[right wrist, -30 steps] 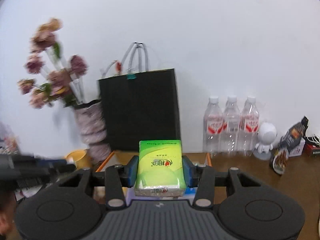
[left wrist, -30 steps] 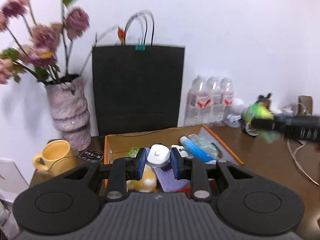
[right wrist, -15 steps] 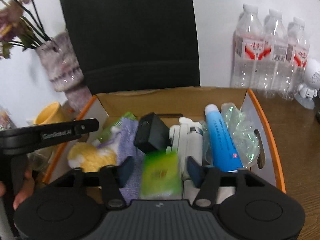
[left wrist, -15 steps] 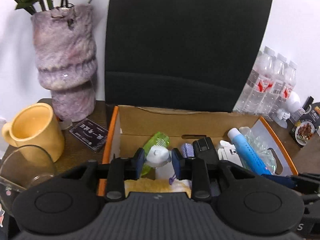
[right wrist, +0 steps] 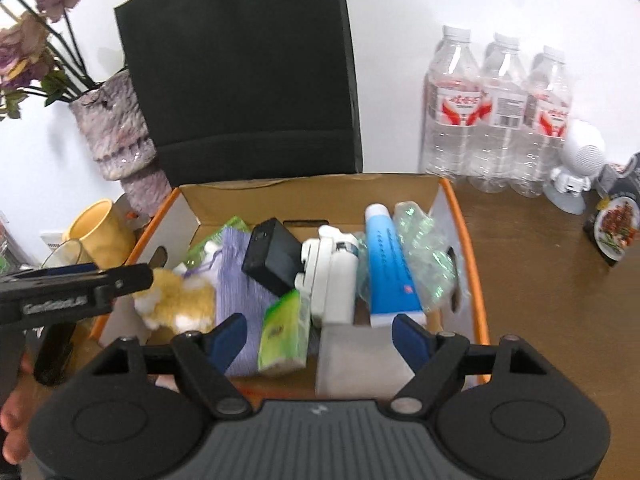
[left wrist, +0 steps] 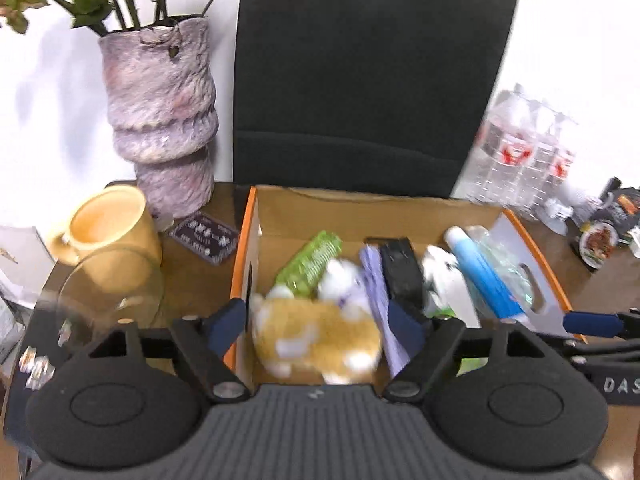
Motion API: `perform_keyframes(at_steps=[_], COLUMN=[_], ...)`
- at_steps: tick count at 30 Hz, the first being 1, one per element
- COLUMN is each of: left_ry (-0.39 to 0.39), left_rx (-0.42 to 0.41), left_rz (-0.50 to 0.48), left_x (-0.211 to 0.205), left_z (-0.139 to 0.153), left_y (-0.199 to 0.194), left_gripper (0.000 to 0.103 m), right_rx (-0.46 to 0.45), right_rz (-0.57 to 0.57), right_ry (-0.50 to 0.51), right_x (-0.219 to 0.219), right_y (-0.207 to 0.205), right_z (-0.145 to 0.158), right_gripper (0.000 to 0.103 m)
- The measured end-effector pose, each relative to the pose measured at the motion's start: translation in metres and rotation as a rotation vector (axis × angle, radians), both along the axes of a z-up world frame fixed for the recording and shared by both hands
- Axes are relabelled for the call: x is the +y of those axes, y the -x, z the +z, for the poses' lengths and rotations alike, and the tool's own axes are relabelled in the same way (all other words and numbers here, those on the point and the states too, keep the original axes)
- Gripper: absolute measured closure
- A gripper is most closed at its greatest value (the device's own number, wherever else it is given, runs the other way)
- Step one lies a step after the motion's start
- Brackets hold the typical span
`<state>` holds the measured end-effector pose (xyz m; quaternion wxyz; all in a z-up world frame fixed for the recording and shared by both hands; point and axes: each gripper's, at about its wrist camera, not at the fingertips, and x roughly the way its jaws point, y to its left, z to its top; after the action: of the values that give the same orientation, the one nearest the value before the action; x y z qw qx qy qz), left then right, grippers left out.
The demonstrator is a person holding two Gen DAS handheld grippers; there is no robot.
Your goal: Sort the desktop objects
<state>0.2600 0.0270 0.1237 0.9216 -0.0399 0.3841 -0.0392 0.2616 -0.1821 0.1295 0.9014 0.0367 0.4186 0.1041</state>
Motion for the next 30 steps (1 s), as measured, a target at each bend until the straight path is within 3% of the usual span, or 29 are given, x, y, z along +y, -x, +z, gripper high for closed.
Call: perform_keyframes(at_steps=[6,9,15,18,24,30], left_ry=[0.015,0.015,0.034,-0.008,-0.080,-0.111], left_rx=[-0.039,-0.068,-0.056,-0.057,-0.039,-0.061], left_rz=[-0.013,-0.020,0.030,0.057,0.075,0.079], left_x=[-0.001,-0.004,-0.005,-0.006,-0.012,-0.020], left_z=[0.004,-0.011,-0.062,-0.085,-0.110,-0.118], left_y=[0.076,0.121,0.208,0.240,0.267,0.276], left_gripper=[0.002,0.000,0.000,0.000,0.000,0.000], right_rx=[-0.068,-0.118,-0.124,-0.114,-0.098,-0.120], right_rz=[0.028,0.056,0.069,0.056,0.024,0.013], right_ry=[-0.019,-0.019,-0.026,0.010,0.053,0.081], right_x=[-0.004,-0.003,-0.007,-0.007,-0.007,-0.005], right_y=[0.075,0.126,0.213,0.238,0.264,0.278], right_z=[0.011,0.004,-0.044,-0.068,-0.099,-0.104], right_gripper=[0.020,0.018,0.017,0.017,0.017,0.011])
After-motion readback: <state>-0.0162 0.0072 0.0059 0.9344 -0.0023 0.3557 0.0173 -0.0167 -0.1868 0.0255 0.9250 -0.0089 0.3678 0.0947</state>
